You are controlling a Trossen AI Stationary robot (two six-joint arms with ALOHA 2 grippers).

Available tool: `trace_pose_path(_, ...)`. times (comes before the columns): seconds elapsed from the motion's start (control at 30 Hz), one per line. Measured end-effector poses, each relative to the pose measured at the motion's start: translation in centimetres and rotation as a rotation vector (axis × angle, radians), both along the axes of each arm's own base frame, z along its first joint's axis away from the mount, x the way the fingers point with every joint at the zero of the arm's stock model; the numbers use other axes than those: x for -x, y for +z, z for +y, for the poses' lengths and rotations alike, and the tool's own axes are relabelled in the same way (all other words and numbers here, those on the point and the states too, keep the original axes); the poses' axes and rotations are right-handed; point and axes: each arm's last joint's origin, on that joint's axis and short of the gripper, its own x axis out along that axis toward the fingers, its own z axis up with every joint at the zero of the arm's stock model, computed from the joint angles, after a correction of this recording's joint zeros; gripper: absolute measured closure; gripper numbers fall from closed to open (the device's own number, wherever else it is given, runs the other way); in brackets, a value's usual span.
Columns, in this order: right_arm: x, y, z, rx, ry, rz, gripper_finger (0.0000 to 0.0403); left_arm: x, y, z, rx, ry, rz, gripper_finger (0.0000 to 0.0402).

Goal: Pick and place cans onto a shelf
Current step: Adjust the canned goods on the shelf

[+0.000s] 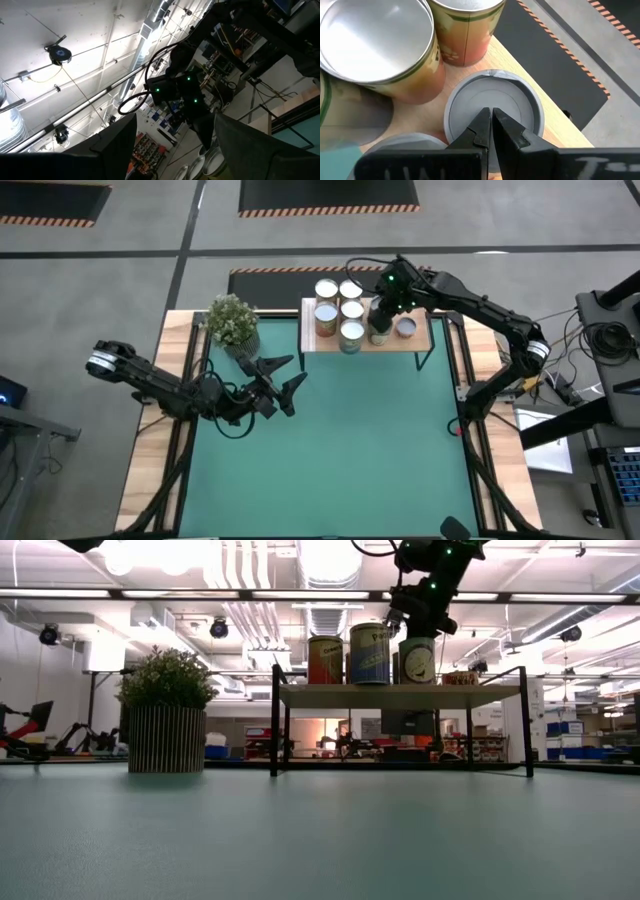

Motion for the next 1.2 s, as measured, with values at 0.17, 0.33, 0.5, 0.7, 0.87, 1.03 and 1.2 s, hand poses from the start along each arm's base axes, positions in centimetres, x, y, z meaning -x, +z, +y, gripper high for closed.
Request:
trace_pose_path(0.17, -0.1, 0.0, 0.1, 0.003, 0.004, -0.001, 0.0394, 0.0, 0.0, 0.0, 0.0, 0.0, 0.0, 0.0152)
trace_pose_path(0.33, -0.3, 0.0, 0.3, 0.005, 0.014, -0.001, 0.0394, 0.0, 0.0, 0.0, 0.0, 0.0, 0.0, 0.0152)
trace_pose_path(0.5, -0.2, 0.3, 0.4, 0.03, 0.004, -0.008, 0.0394, 0.0, 0.0, 0.0, 0.009, 0.014, 0.001, 0.0153)
trace_pose_path(0.7, 0.8, 2.3, 1.4, 0.08, 0.005, -0.056, 0.0394, -0.2, 1.4, 0.3, 0.089, 0.142, 0.005, 0.0208)
trace_pose_path(0.87, 2.2, 4.6, 4.2, 0.124, 0.054, -0.135, 0.0394, -1.2, 2.3, 0.4, 0.166, 0.185, 0.059, 0.0314)
trace_pose_path(1.03, 3.0, 5.7, 7.8, 0.15, 0.142, -0.227, 0.0394, -2.0, 2.9, 1.8, 0.209, 0.221, 0.12, 0.0393)
trace_pose_path(1.2, 4.2, 5.4, 10.5, 0.177, 0.187, -0.3, 0.0394, -2.9, 4.5, 4.1, 0.203, 0.232, 0.212, 0.0397)
